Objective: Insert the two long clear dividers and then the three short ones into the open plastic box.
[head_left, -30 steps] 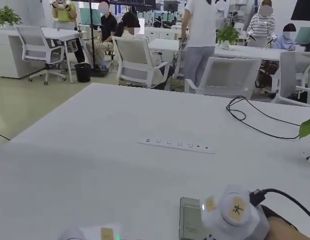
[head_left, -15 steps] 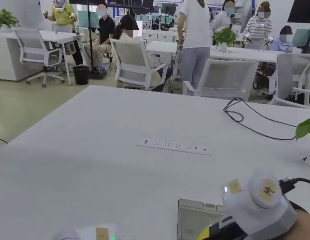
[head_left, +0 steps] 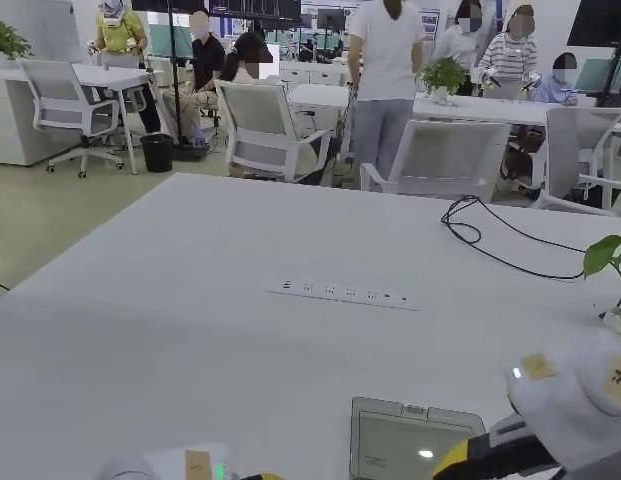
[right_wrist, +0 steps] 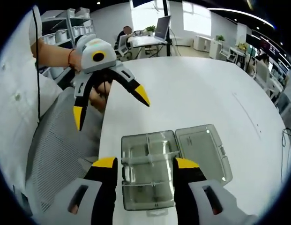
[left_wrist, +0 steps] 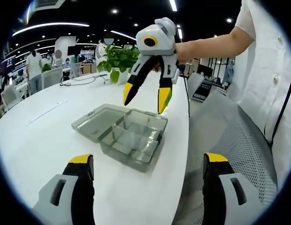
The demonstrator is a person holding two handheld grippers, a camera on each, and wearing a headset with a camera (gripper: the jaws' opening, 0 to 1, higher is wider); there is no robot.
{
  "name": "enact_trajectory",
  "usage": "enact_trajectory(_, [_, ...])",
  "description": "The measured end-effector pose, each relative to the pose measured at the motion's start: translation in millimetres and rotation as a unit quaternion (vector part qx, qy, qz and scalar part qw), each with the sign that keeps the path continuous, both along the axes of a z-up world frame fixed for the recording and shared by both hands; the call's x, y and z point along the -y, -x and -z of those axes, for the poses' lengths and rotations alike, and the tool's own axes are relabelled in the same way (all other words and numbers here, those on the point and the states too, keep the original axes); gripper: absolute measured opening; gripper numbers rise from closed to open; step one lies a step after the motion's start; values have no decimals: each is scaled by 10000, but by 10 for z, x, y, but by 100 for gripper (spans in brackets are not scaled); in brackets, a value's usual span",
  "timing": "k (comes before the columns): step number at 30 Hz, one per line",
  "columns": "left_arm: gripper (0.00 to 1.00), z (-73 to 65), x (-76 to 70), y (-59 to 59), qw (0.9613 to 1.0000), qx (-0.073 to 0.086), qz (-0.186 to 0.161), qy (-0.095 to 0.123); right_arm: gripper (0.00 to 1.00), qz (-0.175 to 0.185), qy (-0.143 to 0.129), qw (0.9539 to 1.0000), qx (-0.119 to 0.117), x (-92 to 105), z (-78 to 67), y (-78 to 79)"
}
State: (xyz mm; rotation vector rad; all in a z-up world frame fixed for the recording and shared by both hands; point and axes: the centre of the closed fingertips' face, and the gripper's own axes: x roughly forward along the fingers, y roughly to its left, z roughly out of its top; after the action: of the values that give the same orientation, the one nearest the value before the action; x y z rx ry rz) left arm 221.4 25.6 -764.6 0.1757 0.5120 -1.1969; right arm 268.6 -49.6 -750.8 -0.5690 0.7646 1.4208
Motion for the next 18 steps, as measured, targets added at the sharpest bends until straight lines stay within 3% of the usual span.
enact_trajectory(18, [99, -19, -2, 3, 10000, 17, -11, -30, 57, 355, 368, 9987, -11, 739, 101, 71])
